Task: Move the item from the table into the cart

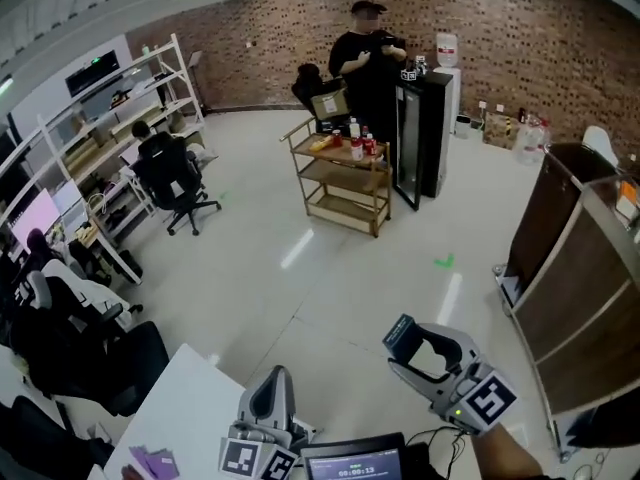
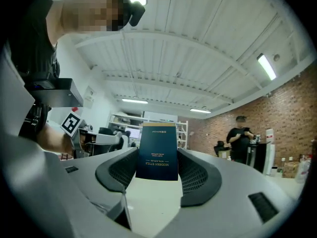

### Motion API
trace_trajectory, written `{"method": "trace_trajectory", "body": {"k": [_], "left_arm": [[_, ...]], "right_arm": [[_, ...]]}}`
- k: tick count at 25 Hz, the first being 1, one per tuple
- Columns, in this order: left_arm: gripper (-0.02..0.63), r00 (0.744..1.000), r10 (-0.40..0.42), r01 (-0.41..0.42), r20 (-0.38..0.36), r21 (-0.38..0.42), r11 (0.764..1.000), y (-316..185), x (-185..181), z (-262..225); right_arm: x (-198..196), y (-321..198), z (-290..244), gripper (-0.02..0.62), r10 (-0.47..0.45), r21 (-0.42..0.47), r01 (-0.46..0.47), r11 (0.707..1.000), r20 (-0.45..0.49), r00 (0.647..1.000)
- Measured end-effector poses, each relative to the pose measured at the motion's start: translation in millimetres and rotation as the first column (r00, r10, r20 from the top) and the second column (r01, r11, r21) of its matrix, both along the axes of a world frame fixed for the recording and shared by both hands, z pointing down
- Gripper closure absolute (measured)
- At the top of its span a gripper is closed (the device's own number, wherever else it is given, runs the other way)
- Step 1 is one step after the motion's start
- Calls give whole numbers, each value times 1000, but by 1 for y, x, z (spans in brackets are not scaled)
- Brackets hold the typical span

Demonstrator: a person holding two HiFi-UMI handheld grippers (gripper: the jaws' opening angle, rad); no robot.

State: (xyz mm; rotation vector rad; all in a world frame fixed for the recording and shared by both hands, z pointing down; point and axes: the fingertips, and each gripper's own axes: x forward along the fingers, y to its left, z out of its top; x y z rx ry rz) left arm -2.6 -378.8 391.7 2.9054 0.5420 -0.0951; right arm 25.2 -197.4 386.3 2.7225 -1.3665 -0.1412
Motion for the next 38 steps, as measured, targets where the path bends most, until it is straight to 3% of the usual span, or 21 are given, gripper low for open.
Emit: {"method": "trace_trajectory", "body": {"k": [4,9,15,23,26,31,33,35,38], "left_arm": [[611,986,164,-163,-24,27,986,78,83,1],[611,939,343,-343,1,31,939,145,172,1],[611,854,520,-519,5,48,853,281,264,9],[612,721,692,-690,-23,70,721,502,333,5],[611,656,754,-750,-34,77,657,577,352,-1],[612,537,841,-838,-63,77,540,693,386,-14],[612,488,869,-867,-85,66,494,733,406,-21],[612,432,896,-897,-102,54,439,769,426,-25],[612,327,939,-941,-108,57,334,827,447,-29]], "right_arm": [[69,79,2,364,169,24,-169,985,7,986],[125,147,-10,362,334,43,-334,942,-2,943],[178,271,-7,364,511,19,-511,859,13,860],[201,471,-6,364,661,15,-661,750,6,751],[205,543,-13,364,724,68,-723,687,9,689],[228,633,-15,364,810,4,-810,586,-5,586],[240,670,-21,364,854,23,-854,520,-10,520],[249,705,-29,364,900,59,-898,436,-3,436],[256,748,-34,364,947,43,-946,320,12,321]]}}
